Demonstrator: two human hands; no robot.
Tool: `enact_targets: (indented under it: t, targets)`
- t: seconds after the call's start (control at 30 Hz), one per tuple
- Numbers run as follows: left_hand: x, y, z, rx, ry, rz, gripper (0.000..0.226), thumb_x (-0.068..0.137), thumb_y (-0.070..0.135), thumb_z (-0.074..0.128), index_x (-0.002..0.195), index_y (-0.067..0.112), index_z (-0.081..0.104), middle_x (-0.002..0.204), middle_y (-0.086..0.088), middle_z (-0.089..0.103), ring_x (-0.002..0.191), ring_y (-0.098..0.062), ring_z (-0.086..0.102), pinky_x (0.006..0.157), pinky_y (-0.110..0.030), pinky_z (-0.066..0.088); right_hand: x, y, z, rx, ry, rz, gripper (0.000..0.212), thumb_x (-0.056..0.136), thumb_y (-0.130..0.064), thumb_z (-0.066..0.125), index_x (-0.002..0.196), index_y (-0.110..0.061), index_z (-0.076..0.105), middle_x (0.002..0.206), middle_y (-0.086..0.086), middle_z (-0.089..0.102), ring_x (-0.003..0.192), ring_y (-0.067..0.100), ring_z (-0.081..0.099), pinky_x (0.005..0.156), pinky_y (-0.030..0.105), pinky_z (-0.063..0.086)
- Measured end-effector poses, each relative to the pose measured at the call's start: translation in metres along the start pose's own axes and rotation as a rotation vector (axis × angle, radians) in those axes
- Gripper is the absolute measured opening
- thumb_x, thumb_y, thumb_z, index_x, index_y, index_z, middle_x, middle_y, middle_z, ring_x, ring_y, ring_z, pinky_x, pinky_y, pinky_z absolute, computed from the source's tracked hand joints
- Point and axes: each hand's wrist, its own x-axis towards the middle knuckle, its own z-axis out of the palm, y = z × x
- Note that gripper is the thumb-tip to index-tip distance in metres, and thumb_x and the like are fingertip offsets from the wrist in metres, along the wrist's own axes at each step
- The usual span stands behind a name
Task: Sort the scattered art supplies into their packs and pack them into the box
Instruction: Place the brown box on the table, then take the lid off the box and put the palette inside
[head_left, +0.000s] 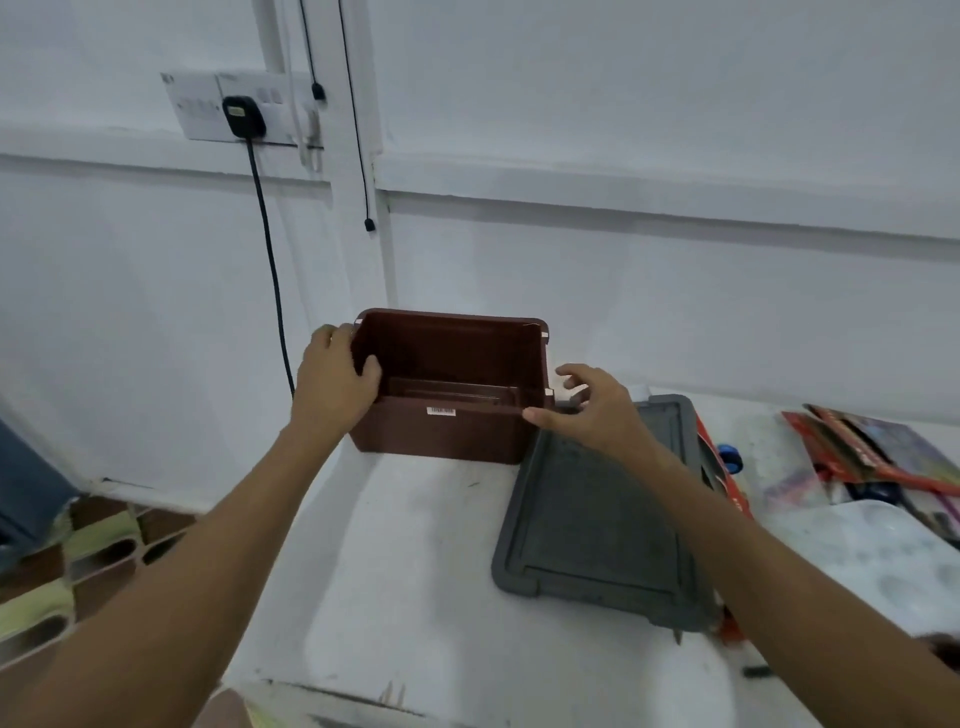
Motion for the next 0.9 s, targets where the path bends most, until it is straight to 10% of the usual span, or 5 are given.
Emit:
enact_targets:
  t: [0.13,0.23,0.4,0.67,0.9]
  targets:
    - [-0.071,0.06,0.012,-0.147,0.126,0.204,0.018,0.084,0.018,0.062,0.1,0.009,0.06,0.1,-0.006,0.052,0.091,-0.019,0.051,0.079,-0.03,0.045,-0.032,0.025,-0.027,-0.099,0.054,0.031,0.074,0.065,-0.053,0.079,0.126,-0.019,0.054,0.113,-0.006,0.052,0.1,0.009,0.051,0.08,0.016,0.043]
    - [-0.118,0.084,0.041,-0.166,-0.154,0.147,0.012,0.085,0.023,0.063,0.083,0.012,0.059,0.087,0.0,0.053,0.079,-0.018,0.054,0.069,-0.032,0.047,-0.057,0.056,-0.053,-0.186,0.171,0.108,0.068,0.063,-0.056,0.078,0.116,-0.017,0.06,0.11,0.002,0.055,0.105,0.019,0.052,0.091,0.031,0.045]
    - [-0.138,0.1,0.089,0.037,-0.614,-0.077,0.046,0.088,0.039,0.058,0.121,0.008,0.057,0.121,-0.01,0.059,0.106,-0.027,0.058,0.088,-0.034,0.047,-0.084,0.082,-0.079,-0.233,0.107,0.308,0.059,0.071,-0.043,0.078,0.115,-0.01,0.057,0.1,0.008,0.052,0.099,0.024,0.049,0.078,0.029,0.042]
    - [-0.142,0.134,0.094,-0.088,-0.651,-0.312,0.018,0.086,0.028,0.061,0.089,0.011,0.056,0.088,-0.002,0.057,0.096,-0.028,0.06,0.077,-0.034,0.049,-0.099,0.082,-0.093,0.146,0.018,0.395,0.025,0.082,-0.015,0.069,0.106,-0.011,0.063,0.09,0.002,0.066,0.077,0.009,0.063,0.058,0.01,0.046]
    - [-0.157,0.17,0.087,-0.623,-0.763,-0.606,0.019,0.086,0.018,0.063,0.094,0.002,0.067,0.087,-0.013,0.064,0.07,-0.02,0.06,0.061,-0.029,0.054,-0.119,0.075,-0.139,0.761,-0.003,0.442,0.038,0.085,-0.006,0.065,0.119,-0.02,0.057,0.105,0.022,0.067,0.087,0.033,0.066,0.071,0.042,0.058]
